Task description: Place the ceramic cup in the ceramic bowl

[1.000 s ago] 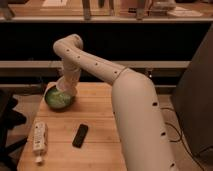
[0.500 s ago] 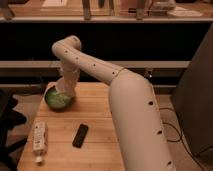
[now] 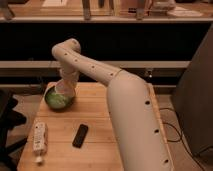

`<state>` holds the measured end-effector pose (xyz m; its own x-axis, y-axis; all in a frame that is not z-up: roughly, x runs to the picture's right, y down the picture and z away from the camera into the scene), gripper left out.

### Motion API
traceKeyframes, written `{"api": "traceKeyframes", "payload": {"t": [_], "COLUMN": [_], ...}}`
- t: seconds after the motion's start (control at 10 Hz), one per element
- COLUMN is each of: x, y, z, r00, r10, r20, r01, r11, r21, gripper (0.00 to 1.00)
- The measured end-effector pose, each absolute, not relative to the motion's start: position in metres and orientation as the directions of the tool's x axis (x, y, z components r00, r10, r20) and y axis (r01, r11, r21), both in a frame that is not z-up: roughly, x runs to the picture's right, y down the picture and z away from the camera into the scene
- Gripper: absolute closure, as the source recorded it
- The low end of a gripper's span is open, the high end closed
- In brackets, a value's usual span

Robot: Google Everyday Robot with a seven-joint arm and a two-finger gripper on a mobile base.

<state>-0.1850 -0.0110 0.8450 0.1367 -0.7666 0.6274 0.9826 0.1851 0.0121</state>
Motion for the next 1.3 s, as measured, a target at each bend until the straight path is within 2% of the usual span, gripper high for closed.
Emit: {"api": "traceKeyframes", "payload": {"t": [0.7, 0.9, 1.2, 1.3], "x": [-0.186, -0.186, -0.185, -0.185], "y": [-0.004, -0.003, 0.000, 0.001], "z": [0.853, 0.854, 0.857, 0.858], "r00": [0.121, 0.119, 0.113, 0.111], "r10": [-0.769, -0.769, -0.770, -0.769], "r20": [0.628, 0.628, 0.628, 0.629], "r01": [0.984, 0.985, 0.985, 0.985], "r11": [0.175, 0.173, 0.169, 0.167], "r21": [0.024, 0.026, 0.030, 0.031], "gripper": [0.99, 0.94, 0.92, 0.87]}}
